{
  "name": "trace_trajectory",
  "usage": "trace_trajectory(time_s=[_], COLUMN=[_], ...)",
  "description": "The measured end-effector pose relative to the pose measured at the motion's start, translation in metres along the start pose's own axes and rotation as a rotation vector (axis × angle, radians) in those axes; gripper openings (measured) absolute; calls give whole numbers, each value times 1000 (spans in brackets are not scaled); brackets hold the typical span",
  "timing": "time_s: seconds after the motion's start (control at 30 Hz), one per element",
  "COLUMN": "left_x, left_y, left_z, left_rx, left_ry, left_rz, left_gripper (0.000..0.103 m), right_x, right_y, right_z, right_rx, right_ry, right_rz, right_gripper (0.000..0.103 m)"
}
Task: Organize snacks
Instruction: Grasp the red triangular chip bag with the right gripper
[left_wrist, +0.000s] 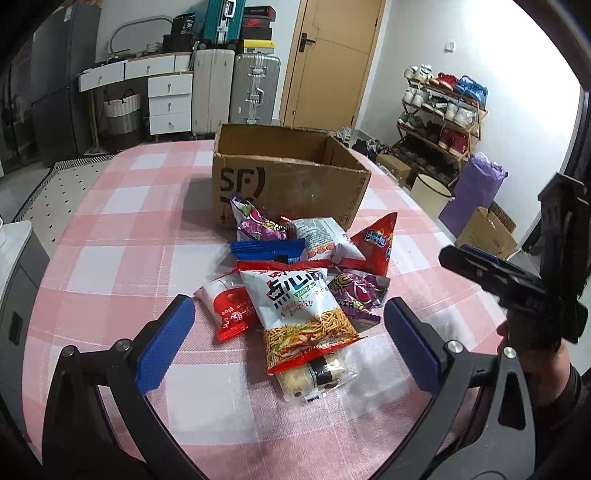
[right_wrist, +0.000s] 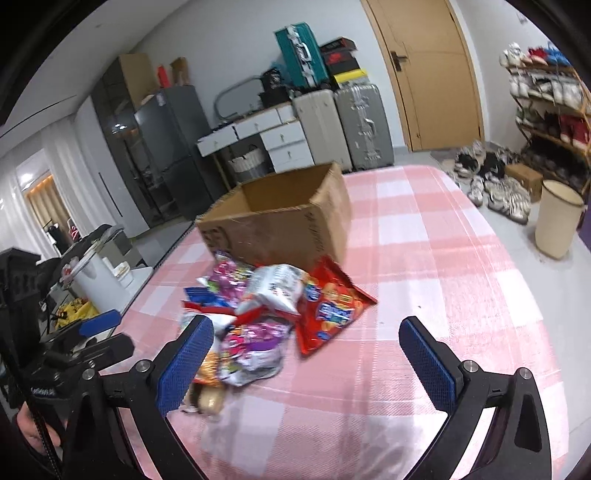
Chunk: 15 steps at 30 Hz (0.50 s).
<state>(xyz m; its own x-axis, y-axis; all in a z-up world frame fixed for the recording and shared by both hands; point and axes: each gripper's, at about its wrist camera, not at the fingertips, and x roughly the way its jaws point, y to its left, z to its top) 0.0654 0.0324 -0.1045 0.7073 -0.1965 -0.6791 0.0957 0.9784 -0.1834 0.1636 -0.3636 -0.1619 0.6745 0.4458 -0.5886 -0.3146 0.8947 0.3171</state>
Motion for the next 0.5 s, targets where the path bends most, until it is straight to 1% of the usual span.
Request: trace_trajectory(time_s=[0.1, 0.2, 0.27, 0.3, 0.4, 0.5], left_x=[16, 31, 40, 43, 52, 62], left_y=[2, 4, 5, 5, 7, 10], left_z=[0, 0, 2, 2, 4, 7], left_rx=[-1, -11, -16, -15, -13, -14], left_ry=[24, 48, 56, 59, 70, 84], left_rz=[-6, -11, -17, -18, -18, -22], left_gripper=[102, 102, 102, 102, 102, 102], right_x=[18, 36, 52, 59, 80, 93], right_y=[-15, -31, -41, -44, -43, -43], right_z=[2, 5, 7, 9, 13, 16], right_rx=[35, 109, 163, 175, 172, 194], right_ry=[20, 47, 82, 95, 121, 136], right_rz=[-1, 36, 56, 70, 59, 76], right_gripper=[102, 102, 102, 102, 102, 100])
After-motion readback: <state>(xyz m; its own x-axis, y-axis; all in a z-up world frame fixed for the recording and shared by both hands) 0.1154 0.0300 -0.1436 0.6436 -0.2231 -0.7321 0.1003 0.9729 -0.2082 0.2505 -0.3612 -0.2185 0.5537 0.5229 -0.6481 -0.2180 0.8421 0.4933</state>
